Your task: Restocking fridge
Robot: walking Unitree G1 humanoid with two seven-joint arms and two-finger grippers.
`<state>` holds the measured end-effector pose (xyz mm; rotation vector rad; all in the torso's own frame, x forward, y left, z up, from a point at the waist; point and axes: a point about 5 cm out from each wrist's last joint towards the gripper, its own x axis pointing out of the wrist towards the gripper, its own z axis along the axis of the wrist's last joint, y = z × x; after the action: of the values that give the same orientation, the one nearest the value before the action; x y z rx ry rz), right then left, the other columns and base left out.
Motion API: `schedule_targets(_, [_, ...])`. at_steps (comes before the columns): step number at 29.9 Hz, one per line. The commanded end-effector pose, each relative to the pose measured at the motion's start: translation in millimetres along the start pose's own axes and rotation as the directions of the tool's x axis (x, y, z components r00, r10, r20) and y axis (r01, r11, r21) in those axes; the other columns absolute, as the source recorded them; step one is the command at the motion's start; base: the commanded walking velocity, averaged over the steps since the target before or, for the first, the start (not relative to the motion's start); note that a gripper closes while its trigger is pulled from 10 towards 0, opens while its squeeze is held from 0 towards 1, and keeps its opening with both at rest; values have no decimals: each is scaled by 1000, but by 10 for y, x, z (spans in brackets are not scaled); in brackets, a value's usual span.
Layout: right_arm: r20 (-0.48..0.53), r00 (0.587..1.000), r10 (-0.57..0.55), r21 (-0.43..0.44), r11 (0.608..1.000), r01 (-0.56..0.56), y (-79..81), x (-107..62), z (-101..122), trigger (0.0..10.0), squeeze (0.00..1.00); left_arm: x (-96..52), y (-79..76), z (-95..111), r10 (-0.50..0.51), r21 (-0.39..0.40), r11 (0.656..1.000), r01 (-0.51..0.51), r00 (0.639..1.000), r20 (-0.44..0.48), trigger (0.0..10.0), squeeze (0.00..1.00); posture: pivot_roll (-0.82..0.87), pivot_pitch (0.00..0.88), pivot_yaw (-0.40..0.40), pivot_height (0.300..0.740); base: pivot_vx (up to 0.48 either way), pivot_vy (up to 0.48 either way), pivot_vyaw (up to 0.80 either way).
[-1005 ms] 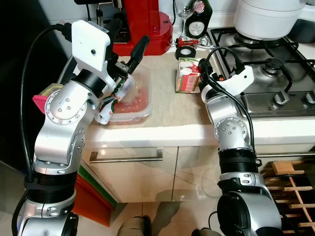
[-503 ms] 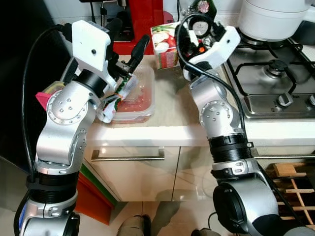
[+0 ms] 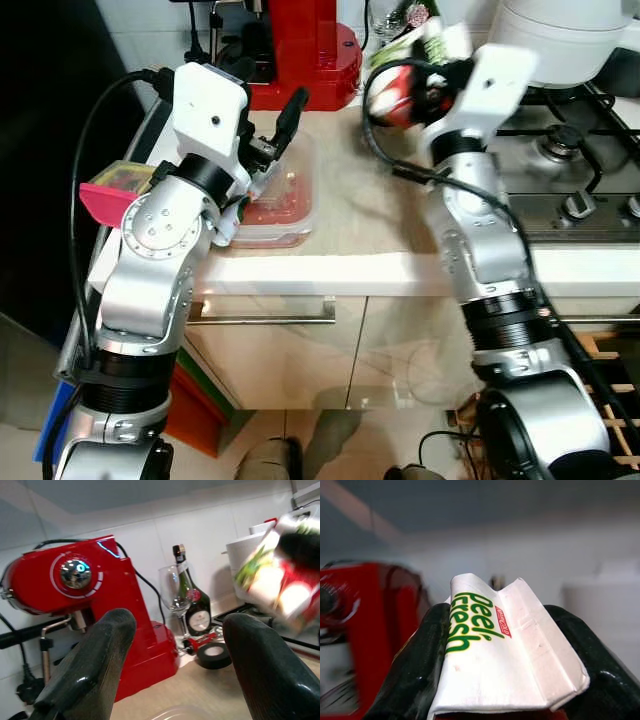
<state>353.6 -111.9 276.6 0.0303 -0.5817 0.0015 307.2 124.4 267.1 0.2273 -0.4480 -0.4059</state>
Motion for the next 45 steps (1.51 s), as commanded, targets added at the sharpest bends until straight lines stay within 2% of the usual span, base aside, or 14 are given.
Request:
schedule_targets(1, [38,999,23,-59,998,-20,18,-4,54,0,0,12,-16,-32,10,10,1000,-10,1000,-7,10000,0,80,63,33,740,0,0,0])
schedule_targets(2, [38,999,23,-59,998,-20,18,-4,54,0,0,12,-16,-32,10,10,1000,-10,1000,-7,10000,0,80,63,33,740,0,0,0])
schedule_targets(3, [31,999,38,-144,989,-34,-25,-36,13,0,0,2,-50,-101,19,3,1000,-19,1000,-24,10000,0,73,59,22,740,0,0,0])
schedule_targets(7, [21,998,51,-199,979,-45,-50,-66,-23,0,0,-11,-78,-159,30,6,1000,-30,999,-39,10000,0,73,57,14,740,0,0,0])
schedule_targets(10, [9,996,90,-338,938,-82,-72,-136,-81,0,0,-48,-112,-303,87,-16,996,-88,992,-87,10000,0,69,53,-4,740,0,0,0])
schedule_targets(11, [9,996,90,-338,938,-82,-72,-136,-81,0,0,-48,-112,-303,87,-16,996,-88,992,-87,10000,0,69,53,-4,740,0,0,0])
schedule_targets(12, [0,996,93,-376,923,-86,-99,-170,-116,0,0,-41,-155,-331,104,-16,994,-106,990,-91,10000,0,65,51,-14,740,0,0,0])
schedule_targets(15, [13,997,73,-457,887,-59,-188,-219,-137,0,0,46,-226,-225,149,5,989,-149,989,-17,10000,0,57,43,-30,740,0,0,0])
schedule_targets(18, [46,997,59,-472,881,-31,-210,-228,-108,0,0,77,-195,-210,175,11,985,-175,985,-5,10000,0,51,35,-34,740,0,0,0])
schedule_targets(22, [43,998,39,-439,898,-16,-201,-256,-138,0,0,90,-238,-289,157,2,988,-157,987,-38,10000,0,50,31,-34,740,0,0,0])
schedule_targets(23, [22,1000,21,-381,925,-11,-194,-277,-174,0,0,79,-271,-373,146,-22,989,-148,986,-78,10000,0,50,26,-37,740,0,0,0])
schedule_targets(24, [-36,999,-30,-265,964,19,-195,-332,-261,0,0,38,-313,-510,139,-55,988,-147,982,-130,10000,0,48,27,-37,740,0,0,0])
schedule_targets(33, [-44,999,-5,-249,969,-6,-120,-415,-307,0,0,53,-316,-552,155,-63,984,-165,978,-140,10000,0,47,15,-40,740,-100,0,0])
schedule_targets(45, [-63,998,-11,-243,970,-5,-141,-449,-357,0,0,87,-272,-530,158,-39,986,-163,980,-118,10000,0,42,10,-39,740,-305,0,0])
